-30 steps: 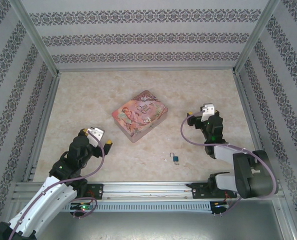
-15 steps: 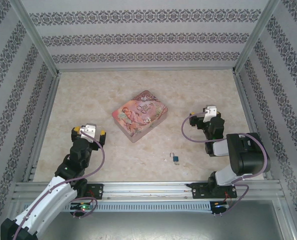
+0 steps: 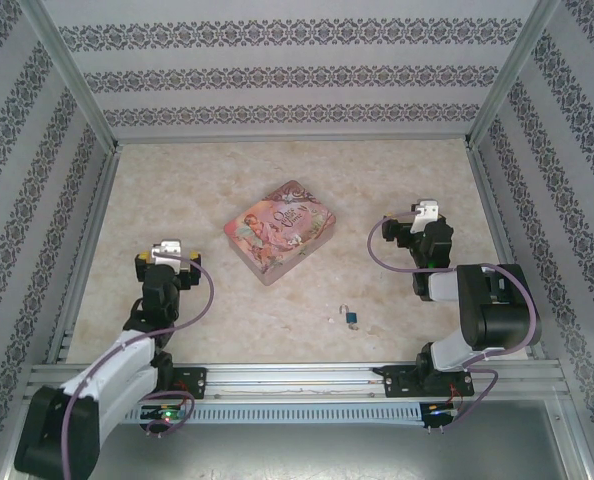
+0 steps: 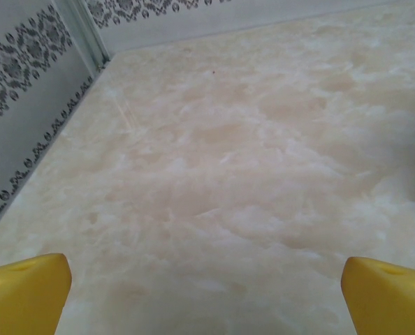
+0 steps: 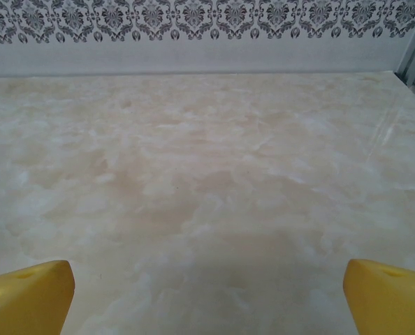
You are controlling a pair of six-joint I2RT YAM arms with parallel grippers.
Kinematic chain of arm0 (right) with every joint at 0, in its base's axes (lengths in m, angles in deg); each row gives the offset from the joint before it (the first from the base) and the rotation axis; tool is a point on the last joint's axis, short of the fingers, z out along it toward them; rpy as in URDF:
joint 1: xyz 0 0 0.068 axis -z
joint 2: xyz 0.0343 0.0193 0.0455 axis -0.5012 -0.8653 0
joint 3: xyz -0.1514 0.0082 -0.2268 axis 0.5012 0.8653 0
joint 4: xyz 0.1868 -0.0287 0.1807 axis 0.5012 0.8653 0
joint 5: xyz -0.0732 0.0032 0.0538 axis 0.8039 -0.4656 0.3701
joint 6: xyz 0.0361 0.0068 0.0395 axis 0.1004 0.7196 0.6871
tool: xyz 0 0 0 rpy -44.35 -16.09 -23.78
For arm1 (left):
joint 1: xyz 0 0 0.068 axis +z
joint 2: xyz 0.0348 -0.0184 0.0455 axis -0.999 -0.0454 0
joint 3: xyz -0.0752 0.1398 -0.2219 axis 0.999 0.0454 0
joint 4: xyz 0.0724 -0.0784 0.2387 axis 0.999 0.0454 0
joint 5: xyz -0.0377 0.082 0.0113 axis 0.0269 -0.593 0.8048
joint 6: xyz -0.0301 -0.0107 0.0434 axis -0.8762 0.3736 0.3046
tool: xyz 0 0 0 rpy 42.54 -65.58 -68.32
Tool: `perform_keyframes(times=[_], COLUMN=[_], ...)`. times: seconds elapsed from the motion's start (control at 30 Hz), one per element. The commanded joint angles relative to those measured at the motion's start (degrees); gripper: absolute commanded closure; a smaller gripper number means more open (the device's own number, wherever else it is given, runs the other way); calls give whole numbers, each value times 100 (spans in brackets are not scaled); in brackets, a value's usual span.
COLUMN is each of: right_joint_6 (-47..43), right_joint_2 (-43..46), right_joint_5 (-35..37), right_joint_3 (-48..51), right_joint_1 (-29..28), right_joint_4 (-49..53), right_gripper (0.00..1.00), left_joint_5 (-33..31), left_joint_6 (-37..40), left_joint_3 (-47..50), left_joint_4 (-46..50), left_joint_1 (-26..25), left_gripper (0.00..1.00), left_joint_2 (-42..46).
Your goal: Unlock the padlock with the key
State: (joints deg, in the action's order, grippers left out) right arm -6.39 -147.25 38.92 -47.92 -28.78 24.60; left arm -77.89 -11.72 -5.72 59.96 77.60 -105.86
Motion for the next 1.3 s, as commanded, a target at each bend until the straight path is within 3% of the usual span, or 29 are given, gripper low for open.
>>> perform_keyframes(times=[0.0,0.27,0.37,0.53,0.6,0.73,0.93,1.27], right_joint_6=[122,119,119,119,117,119,115,65], right_joint_2=[14,8,13,12,14,12,14,22], right_joint_5=[-109,-111,-111,-108,-111,-106,-95,7], right_joint_3=[-58,-58,-58,-58,-58,-67,-67,-84], right_joint_1=[28,28,33,28,24,28,24,-44], right_joint_4=[11,11,11,11,11,11,29,64], right_gripper=[1,2,2,2,2,2,2,2], left_joint_5=[498,1174,1405,1621,1645,1651,1382,1382], left_joint_6=[-61,-125,-451,-359,-374,-352,-596,-575], left_joint_3=[-145,-422,-587,-439,-580,-704,-1494,-1468], left_joint_4=[-1374,-3568,-3841,-5579,-4794,-4821,-3099,-3136], left_joint_1=[288,744,892,893,901,908,1006,998], left_gripper=[1,1,1,1,1,1,1,1], left_joint_2=[-679,-2741,-3263,-4648,-4298,-4427,-4261,-4273])
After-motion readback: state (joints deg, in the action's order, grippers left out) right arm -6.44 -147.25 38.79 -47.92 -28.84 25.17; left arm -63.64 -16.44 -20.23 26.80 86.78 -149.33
